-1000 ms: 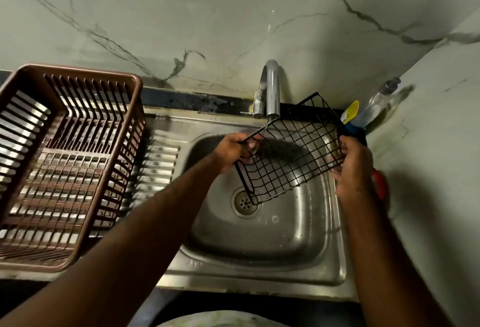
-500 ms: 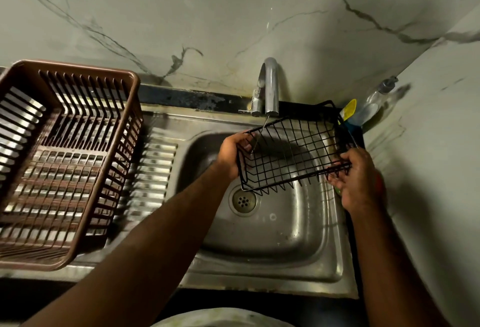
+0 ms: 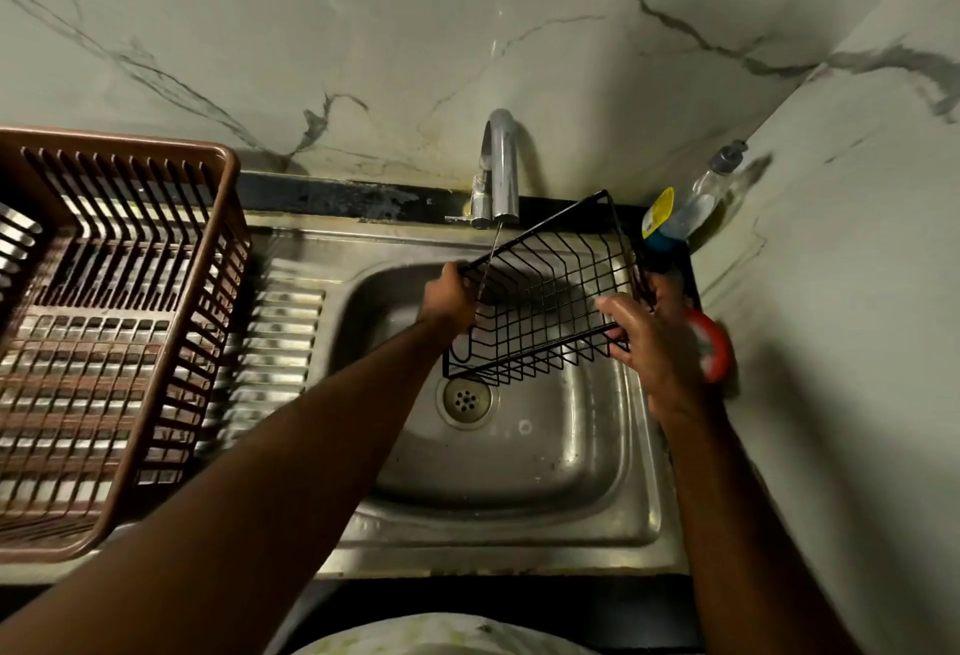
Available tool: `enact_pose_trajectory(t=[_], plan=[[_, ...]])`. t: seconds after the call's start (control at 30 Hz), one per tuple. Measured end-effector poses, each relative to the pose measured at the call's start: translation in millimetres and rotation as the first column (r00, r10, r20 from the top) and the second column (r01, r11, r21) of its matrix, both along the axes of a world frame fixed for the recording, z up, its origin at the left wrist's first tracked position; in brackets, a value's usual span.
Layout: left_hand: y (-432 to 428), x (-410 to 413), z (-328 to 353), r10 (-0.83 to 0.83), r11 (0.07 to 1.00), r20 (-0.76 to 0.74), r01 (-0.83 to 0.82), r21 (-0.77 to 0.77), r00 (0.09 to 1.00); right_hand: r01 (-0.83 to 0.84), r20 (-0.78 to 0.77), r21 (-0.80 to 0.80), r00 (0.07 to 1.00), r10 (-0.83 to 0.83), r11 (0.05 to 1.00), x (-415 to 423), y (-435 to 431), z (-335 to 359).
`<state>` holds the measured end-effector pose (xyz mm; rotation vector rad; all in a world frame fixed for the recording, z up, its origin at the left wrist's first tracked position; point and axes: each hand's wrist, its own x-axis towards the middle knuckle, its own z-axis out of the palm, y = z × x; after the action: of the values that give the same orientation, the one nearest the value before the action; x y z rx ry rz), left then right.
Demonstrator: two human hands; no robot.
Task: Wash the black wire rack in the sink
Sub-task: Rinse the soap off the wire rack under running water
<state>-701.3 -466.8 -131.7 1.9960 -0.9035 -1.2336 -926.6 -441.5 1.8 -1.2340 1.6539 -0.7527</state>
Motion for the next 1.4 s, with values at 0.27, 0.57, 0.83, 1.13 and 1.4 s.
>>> enact_pose_trajectory(t=[0.27, 0.57, 0.83, 1.13, 1.4], plan=[[-17, -3, 8, -0.407, 0.909, 0.443, 0.403, 0.107, 0.799, 0.067, -0.135, -0.064, 0.988, -0.075, 0.996, -26, -1, 15], [-23, 5, 17, -0.292, 0.952, -0.238, 0.305, 0.016, 0.926, 0.029, -0.081, -0.076, 0.996, -0.035, 0.997, -41, -6, 29], [-11, 9, 29, -0.203, 0.978, -0.637, 0.179, -0.103, 0.743, -0.002, 0.091, -0.015, 0.996, 0.004, 1.0, -33, -17, 31], [-21, 32, 59, -0.369, 0.906, -0.718, 0.399, -0.138, 0.591, -0.078, 0.289, 0.143, 0.957, 0.034, 0.987, -26, -47, 7], [-10, 39, 54, -0.256, 0.954, -0.629, 0.295, -0.043, 0.734, -0.013, 0.426, 0.271, 0.899, -0.108, 0.963, 18, -88, -50]])
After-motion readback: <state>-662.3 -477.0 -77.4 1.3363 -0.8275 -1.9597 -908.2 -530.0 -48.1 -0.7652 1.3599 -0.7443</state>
